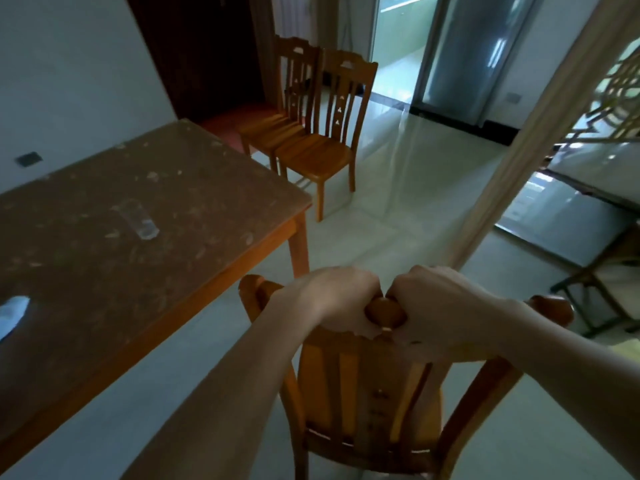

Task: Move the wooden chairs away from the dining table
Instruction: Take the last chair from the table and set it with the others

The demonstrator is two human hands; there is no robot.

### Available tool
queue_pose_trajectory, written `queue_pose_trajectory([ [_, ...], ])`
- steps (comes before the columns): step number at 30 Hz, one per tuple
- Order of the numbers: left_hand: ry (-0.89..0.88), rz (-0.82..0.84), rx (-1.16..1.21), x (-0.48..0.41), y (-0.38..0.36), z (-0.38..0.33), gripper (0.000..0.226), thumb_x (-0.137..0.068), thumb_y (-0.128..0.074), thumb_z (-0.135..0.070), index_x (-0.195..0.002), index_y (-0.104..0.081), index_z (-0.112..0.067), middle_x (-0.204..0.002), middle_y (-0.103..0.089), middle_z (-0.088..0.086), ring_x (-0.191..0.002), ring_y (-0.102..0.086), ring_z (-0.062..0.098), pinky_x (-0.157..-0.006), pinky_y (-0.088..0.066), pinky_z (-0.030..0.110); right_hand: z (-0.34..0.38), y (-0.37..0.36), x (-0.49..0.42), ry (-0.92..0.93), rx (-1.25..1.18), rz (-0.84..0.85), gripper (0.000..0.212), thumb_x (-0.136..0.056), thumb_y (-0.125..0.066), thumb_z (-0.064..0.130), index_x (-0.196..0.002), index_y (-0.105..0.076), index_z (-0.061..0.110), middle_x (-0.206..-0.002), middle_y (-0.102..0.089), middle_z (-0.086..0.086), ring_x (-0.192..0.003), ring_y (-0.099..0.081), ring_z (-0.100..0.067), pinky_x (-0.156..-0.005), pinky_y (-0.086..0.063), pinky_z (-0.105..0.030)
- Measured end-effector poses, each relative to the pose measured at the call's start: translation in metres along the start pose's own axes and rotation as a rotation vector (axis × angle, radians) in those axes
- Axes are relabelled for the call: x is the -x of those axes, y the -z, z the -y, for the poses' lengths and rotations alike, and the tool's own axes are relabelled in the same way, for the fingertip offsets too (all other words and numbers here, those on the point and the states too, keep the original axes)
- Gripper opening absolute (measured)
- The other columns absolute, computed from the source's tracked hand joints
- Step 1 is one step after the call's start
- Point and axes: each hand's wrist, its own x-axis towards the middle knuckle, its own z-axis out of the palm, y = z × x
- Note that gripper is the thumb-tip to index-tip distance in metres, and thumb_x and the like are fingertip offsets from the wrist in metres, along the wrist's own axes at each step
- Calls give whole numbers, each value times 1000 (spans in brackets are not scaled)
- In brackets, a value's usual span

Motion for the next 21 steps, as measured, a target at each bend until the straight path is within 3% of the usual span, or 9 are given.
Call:
queue_pose_trajectory([
  [6, -39, 7, -63, -122, 38, -38, 15, -75, -84, -39, -80, -77, -27, -62, -69, -12, -50, -62, -2, -45, -39, 20, -123, -1, -17, -74, -92, -34, 24, -57, -64, 47, -51, -52, 28, -43, -49, 8, -37, -49, -6, -38, -31, -21],
  [10, -62, -9, -76, -180, 72, -43, 19, -73, -86, -37, -85, -79, -25, -65, -71, -12, -57, -64, -1, -50, -46, 23, -178, 15, -41, -119, -118, -33, 20, -59, -65, 47, -59, -61, 28, -50, -57, 8, -45, -55, -6, -42, -41, -23],
  [15, -95, -16, -86, -241, 101, -22, 20, -73, -87, -37, -87, -80, -24, -70, -74, -10, -60, -64, -1, -55, -51, 22, -225, 30, -86, -143, -124, -50, 22, -59, -67, 47, -52, -53, 31, -47, -54, 11, -42, -53, -3, -39, -31, -19],
  [21, -158, -37, -112, -314, 139, 34, 17, -76, -86, -37, -85, -80, -24, -64, -69, -13, -55, -58, -5, -48, -35, 13, -264, 48, -168, -194, -134, -1, 15, -62, -67, 42, -56, -56, 33, -52, -58, 10, -48, -59, -6, -46, -50, -27],
])
